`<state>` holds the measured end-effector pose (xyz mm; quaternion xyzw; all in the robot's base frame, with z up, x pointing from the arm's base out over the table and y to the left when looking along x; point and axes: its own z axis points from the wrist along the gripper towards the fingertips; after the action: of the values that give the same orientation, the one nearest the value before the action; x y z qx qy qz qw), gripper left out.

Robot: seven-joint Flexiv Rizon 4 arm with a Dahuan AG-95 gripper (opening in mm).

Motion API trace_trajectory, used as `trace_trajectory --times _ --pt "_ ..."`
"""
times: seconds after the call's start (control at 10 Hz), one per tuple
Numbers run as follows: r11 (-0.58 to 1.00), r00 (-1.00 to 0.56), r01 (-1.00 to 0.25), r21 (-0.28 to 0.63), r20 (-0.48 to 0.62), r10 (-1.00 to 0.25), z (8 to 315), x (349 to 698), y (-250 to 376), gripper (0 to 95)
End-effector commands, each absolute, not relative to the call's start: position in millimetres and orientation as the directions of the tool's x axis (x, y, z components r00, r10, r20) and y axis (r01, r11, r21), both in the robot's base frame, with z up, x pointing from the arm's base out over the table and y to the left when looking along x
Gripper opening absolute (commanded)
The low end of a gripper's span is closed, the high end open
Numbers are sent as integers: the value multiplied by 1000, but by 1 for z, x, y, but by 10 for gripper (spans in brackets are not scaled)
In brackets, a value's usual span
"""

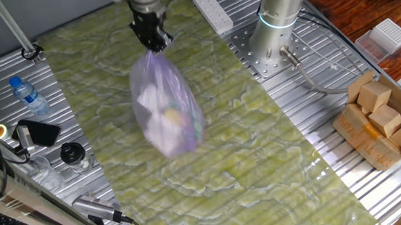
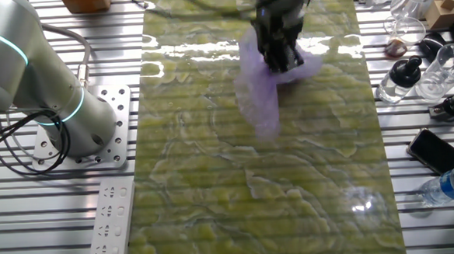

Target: Pick up a bag of things

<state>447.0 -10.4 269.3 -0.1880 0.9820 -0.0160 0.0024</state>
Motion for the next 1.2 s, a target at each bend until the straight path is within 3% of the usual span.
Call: trace_trajectory --times 0.1,1.2 --pt "930 -929 -368 -12 39 -367 296 443 -7 0" --pt "951 -945 -308 12 115 -308 363 421 15 0"
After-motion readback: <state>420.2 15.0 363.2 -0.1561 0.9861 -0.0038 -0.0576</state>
